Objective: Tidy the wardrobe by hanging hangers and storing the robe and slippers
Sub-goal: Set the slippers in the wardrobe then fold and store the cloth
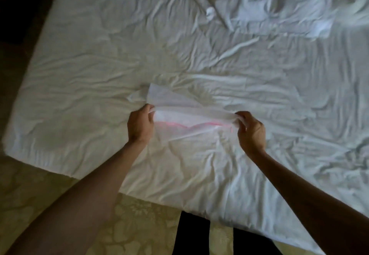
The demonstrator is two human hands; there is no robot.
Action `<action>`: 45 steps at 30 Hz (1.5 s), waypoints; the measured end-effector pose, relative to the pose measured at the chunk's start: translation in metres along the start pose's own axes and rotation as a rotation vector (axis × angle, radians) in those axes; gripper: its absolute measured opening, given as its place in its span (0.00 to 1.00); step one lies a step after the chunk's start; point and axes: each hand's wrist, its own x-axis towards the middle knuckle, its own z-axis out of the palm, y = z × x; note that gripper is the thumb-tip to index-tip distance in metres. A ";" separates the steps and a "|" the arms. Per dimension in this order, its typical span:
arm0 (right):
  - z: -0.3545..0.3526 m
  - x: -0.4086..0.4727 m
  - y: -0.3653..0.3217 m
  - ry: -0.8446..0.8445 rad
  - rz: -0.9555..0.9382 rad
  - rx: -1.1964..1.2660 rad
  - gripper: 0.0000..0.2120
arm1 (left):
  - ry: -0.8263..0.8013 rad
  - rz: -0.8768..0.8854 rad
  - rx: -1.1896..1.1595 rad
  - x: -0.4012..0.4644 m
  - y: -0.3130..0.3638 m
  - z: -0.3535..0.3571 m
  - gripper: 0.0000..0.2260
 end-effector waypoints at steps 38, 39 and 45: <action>-0.208 -0.033 0.195 -0.120 0.171 -0.155 0.13 | -0.389 0.191 -0.033 -0.097 0.188 0.048 0.11; -0.203 -0.041 0.205 -0.152 0.194 -0.150 0.12 | -0.403 0.170 -0.022 -0.105 0.184 0.058 0.10; -0.185 -0.058 0.238 -0.195 0.192 -0.080 0.11 | -0.392 0.076 -0.054 -0.124 0.166 0.108 0.07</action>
